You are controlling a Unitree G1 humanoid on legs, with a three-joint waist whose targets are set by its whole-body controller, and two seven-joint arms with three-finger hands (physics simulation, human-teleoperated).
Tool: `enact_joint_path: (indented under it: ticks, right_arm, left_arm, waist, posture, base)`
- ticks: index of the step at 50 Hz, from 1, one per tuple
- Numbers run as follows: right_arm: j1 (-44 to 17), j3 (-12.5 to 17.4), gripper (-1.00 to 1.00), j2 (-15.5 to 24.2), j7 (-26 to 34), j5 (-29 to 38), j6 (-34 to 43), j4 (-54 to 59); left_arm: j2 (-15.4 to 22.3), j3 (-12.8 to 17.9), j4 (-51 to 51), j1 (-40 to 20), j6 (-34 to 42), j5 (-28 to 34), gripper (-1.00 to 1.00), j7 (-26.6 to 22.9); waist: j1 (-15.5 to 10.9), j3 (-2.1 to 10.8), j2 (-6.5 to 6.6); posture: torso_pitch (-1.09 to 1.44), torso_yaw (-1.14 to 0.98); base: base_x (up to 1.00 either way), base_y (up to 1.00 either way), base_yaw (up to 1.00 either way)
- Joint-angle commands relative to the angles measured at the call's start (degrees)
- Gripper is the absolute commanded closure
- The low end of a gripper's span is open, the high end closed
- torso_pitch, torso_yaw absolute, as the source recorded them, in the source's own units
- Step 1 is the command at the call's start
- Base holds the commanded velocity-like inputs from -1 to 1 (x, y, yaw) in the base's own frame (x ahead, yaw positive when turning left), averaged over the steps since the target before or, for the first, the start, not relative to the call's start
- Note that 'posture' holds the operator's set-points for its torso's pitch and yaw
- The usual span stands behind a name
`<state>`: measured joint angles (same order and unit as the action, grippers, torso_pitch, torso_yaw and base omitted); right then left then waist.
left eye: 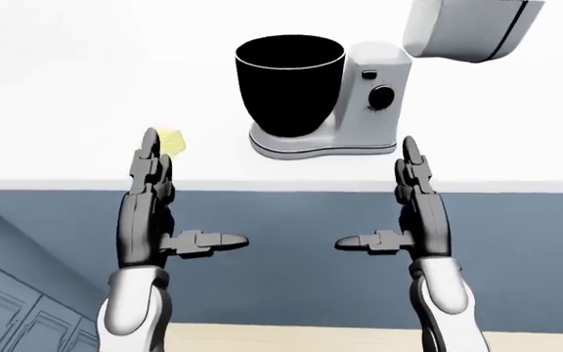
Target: Place the cheese in the stand mixer bowl.
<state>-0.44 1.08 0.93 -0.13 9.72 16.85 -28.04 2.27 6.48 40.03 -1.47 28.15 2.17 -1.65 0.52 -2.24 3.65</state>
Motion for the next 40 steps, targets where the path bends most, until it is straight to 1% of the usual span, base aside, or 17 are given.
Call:
enact_joint_path:
  ticks: [1, 4, 10, 12, 14, 15, 18, 23, 25, 27, 28, 29, 32, 36, 38, 39, 40]
  right_arm:
    - [-0.7, -0.4, -1.0, -0.2, 0.0, -0.1, -1.7, -1.8]
    - [-0.4, -0.5, -1.0, -0.2, -0.1, 0.0, -1.8, -2.0]
    - [-0.4, -0.6, -1.0, -0.2, -0.1, -0.1, -2.0, -2.0]
    - [-0.4, -0.6, -1.0, -0.2, -0.2, -0.1, -1.9, -2.2]
    - [-0.4, -0.6, -1.0, -0.2, -0.1, 0.0, -1.9, -2.3]
    - [-0.4, -0.7, -1.0, -0.2, -0.1, 0.0, -1.8, -2.4]
    - [-0.2, -0.6, -1.0, -0.3, -0.2, -0.1, -2.0, -2.3]
    - [0.0, -0.7, -1.0, -0.3, -0.2, 0.0, -1.9, -2.8]
    - [0.4, -0.8, -1.0, -0.3, -0.2, -0.1, -2.2, -2.9]
    - [0.4, -0.6, -1.0, -0.3, -0.2, -0.2, -2.3, -2.9]
    - [0.4, -0.6, -1.0, -0.3, -0.2, -0.2, -2.2, -3.0]
    - [0.3, -0.6, -1.0, -0.3, -0.2, -0.2, -2.1, -3.0]
    - [0.3, -0.6, -1.0, -0.3, -0.3, -0.3, -2.3, -2.8]
    - [0.2, -0.7, -1.0, -0.3, -0.3, -0.3, -2.2, -2.5]
    - [0.6, -0.5, -1.0, -0.4, -0.5, -0.6, -2.9, -2.5]
    - [0.7, -0.5, -1.0, -0.4, -0.5, -0.6, -3.2, -2.3]
    - [0.7, -0.4, -1.0, -0.4, -0.6, -0.7, -3.3, -2.3]
  left_arm:
    - [0.3, 0.5, 1.6, -0.6, -1.2, 0.1, -1.0, 0.2]
    - [0.3, 0.6, 1.6, -0.5, -1.3, 0.1, -1.0, 0.2]
    - [0.3, 0.6, 1.5, -0.5, -1.4, 0.1, -1.0, 0.1]
    - [0.3, 0.6, 1.5, -0.6, -1.3, 0.1, -1.0, 0.1]
    - [0.3, 0.6, 1.5, -0.6, -1.3, 0.1, -1.0, 0.1]
    - [0.4, 0.6, 1.5, -0.7, -1.3, 0.1, -1.0, 0.1]
    - [0.4, 0.6, 1.6, -0.7, -1.2, 0.1, -1.0, 0.0]
    - [0.4, 0.5, 1.9, -0.7, -0.8, 0.2, -1.0, 0.0]
    - [0.4, 0.4, 2.3, -0.8, -0.5, 0.2, -1.0, 0.0]
    - [0.4, 0.5, 2.4, -1.0, -0.3, 0.3, -1.0, 0.0]
    - [0.4, 0.5, 2.5, -1.0, -0.2, 0.3, -1.0, 0.0]
    - [0.4, 0.5, 2.5, -1.0, -0.1, 0.3, -1.0, 0.0]
    - [0.4, 0.4, 2.7, -1.1, 0.0, 0.3, -1.0, 0.0]
    - [0.4, 0.5, 2.7, -0.9, -0.1, 0.3, -1.0, -0.1]
    - [0.4, 0.4, 2.8, -0.9, -0.1, 0.4, -1.0, -0.1]
    - [0.4, 0.4, 2.8, -0.9, -0.1, 0.4, -1.0, -0.1]
    - [0.3, 0.4, 2.8, -0.8, -0.2, 0.3, -1.0, -0.1]
  waist:
    - [-0.1, 1.25, 1.45]
    - [-0.6, 0.58, 0.45]
    - [-1.1, 0.71, -2.52]
    - [-1.3, 0.74, -4.23]
    - [-1.2, 1.64, -7.54]
    - [-0.9, 1.39, -6.36]
    - [-0.4, 0.88, -6.05]
    - [-0.4, 0.12, -3.31]
    - [-0.2, 0.29, -1.32]
    - [-0.3, 1.67, 2.56]
    - [-1.0, 1.03, -0.44]
    - [-0.7, 0.91, 0.67]
    - [-1.0, 1.47, -0.43]
    - [-1.2, 0.89, -3.01]
    - [-1.5, 0.34, -5.42]
    - [-1.8, 1.33, -6.54]
    - [-2.3, 1.44, -6.23]
  posture:
    - [0.0, 0.0]
    - [0.0, 0.0]
    - [0.0, 0.0]
    - [0.0, 0.0]
    - [0.0, 0.0]
    - [0.0, 0.0]
    - [0.0, 0.0]
    - [0.0, 0.0]
    - [0.0, 0.0]
    - [0.0, 0.0]
    - [0.0, 0.0]
    - [0.0, 0.0]
    - [0.0, 0.0]
    - [0.0, 0.0]
    - [0.0, 0.0]
    - [0.0, 0.0]
    - [0.0, 0.0]
  base:
    - [0.12, 0.0, 0.0]
    - [0.12, 0.0, 0.0]
    - [0.12, 0.0, 0.0]
    - [0.12, 0.0, 0.0]
    - [0.12, 0.0, 0.0]
    - [0.12, 0.0, 0.0]
    - [0.12, 0.0, 0.0]
    - [0.13, 0.0, 0.0]
    - [0.13, 0.0, 0.0]
    - [0.11, 0.0, 0.0]
    - [0.1, 0.0, 0.0]
    - [0.09, 0.0, 0.0]
    - [0.09, 0.0, 0.0]
    - [0.08, 0.0, 0.0]
    - [0.04, 0.0, 0.0]
    - [0.0, 0.0, 0.0]
    - [0.0, 0.0, 0.0]
